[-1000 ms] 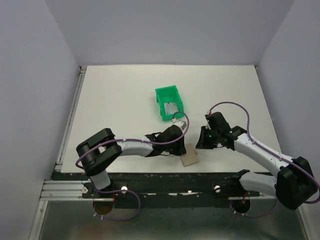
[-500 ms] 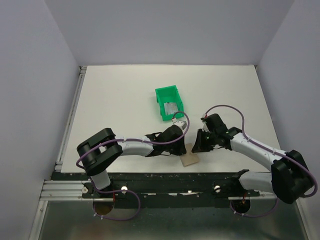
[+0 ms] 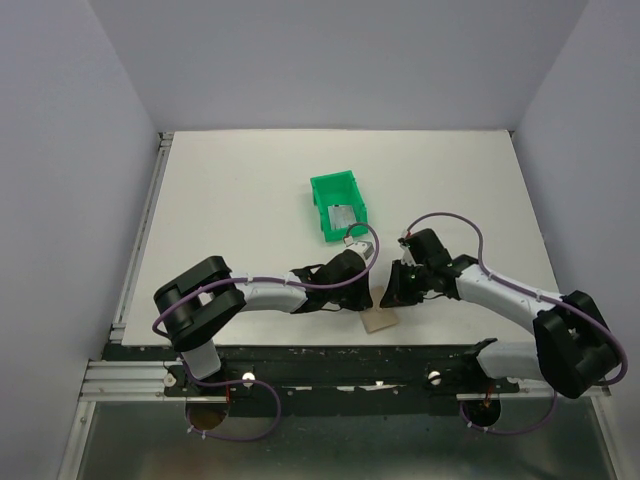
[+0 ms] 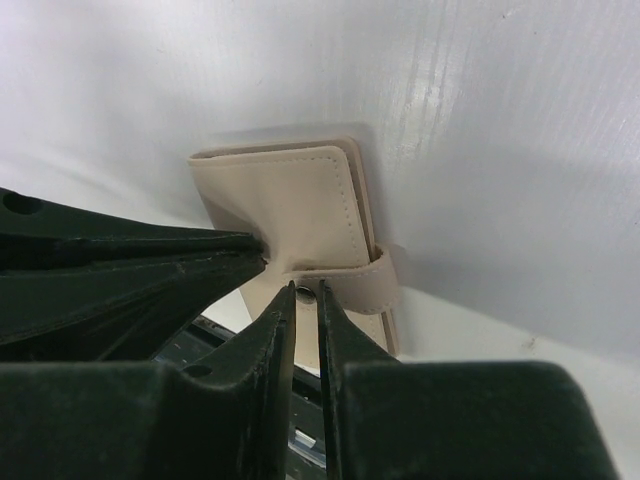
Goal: Put the credit cards into the card holder
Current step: Close the card holder at the center of the board.
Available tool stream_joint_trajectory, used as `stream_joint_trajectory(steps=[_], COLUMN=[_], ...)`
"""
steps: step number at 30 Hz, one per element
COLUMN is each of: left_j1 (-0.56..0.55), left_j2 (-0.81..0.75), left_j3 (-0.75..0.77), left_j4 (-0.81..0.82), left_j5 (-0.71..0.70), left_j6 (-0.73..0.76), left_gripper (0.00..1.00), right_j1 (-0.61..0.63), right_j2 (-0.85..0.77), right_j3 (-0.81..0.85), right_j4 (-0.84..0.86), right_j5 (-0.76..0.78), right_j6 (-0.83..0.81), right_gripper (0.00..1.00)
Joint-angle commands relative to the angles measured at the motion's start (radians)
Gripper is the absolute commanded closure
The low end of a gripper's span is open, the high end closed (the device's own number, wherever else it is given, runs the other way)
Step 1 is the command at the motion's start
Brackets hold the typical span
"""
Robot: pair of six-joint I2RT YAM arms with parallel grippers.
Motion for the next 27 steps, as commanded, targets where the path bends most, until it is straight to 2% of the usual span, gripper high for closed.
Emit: stream_joint_trajectory(steps=[1, 18, 27], left_j1=[-0.005, -0.005, -0.005], left_j2=[0.026, 0.030, 0.040], left_j3=[0.008, 0.008, 0.015], left_j4=[-0.024, -0.022, -0.016], left_j5=[0.029, 0.035, 0.037], left_j6=[-0.004, -0.001, -0.002], left_gripper=[0.81, 0.82, 0.82], right_j1=[-0.005, -0.004, 0.010], right_j2=[0.019, 0.053, 0.073], right_j3=[-0.005, -0.004, 0.037], right_j4=[0.026, 0.031, -0.027], right_j5=[-0.028, -0.013, 0.048], right_j6=[0.007, -0.005, -0.015], right_gripper=[0.78, 0.80, 0.82])
